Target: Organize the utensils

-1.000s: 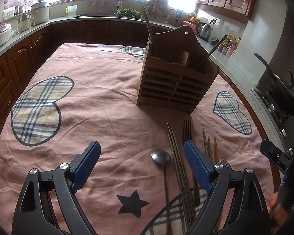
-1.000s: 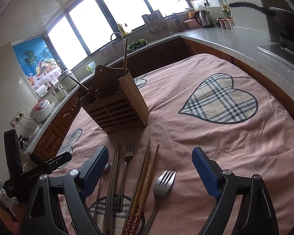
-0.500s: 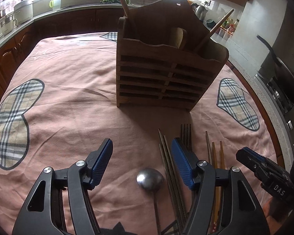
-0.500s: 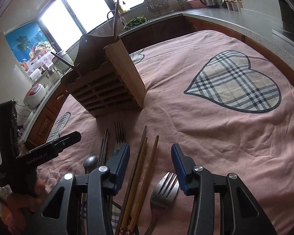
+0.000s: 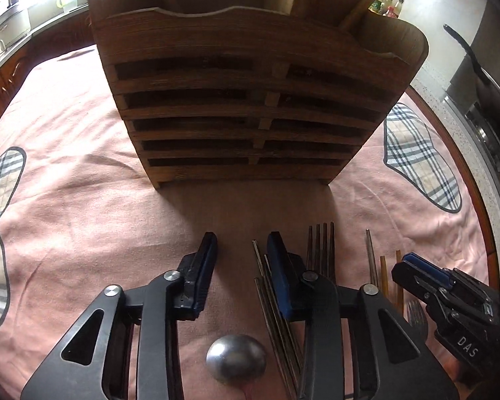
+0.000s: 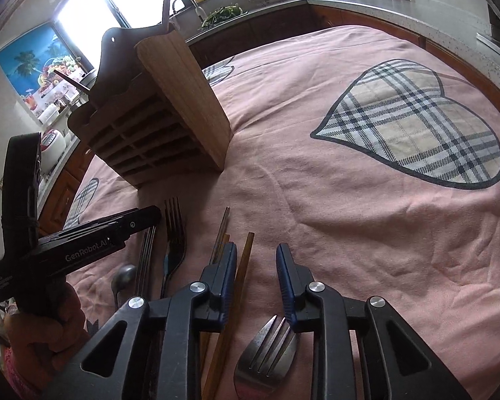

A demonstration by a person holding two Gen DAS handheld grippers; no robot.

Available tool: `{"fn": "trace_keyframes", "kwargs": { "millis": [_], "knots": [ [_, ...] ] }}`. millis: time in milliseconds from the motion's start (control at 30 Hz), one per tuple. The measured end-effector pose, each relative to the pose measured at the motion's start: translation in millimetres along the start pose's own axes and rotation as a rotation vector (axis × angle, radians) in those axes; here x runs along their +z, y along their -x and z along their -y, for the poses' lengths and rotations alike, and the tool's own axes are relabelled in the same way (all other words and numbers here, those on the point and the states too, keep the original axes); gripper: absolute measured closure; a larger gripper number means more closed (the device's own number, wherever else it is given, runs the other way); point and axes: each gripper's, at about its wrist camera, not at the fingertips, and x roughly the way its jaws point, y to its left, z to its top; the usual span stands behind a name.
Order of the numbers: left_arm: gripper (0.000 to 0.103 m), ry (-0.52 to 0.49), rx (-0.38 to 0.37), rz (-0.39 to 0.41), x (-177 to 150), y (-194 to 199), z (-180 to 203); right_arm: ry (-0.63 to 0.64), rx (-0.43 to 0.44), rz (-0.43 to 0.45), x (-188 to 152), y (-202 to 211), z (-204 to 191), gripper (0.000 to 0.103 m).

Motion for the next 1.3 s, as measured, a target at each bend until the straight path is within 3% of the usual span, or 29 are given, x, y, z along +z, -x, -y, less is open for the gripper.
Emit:
{"fn": "trace_keyframes", "kwargs": {
  "millis": [33,67,133,200,733,1300],
  "knots": [
    [0.094,-0.008,-0.002,-0.001,0,-1,2,0.002,0.0,-0.001,0,-1,0,0.08],
    [0.097,-0.017,-0.007,-0.005,0,-2,3,0.006,-0.003,-0.001,0,-1,-1,0.081],
    [0.097,-0.039,-0.001,0.004,-1,-2,7,0.006,-0.001,-0.003,1,-2,-1,0.083],
    [0.097,-0.044,-0.013,0.009,-2,-2,9,0.006,-0.004,-0.008,2,-4,0,0.095],
    [0.099,0.054,-0.122,0.139,-14,74,-22,0.012,0.058,0.082,3,37,-11,0.096],
    [0.099,0.098,-0.159,0.278,-47,157,-40,0.038,0.079,0.178,-2,87,-30,0.097]
  ]
}}
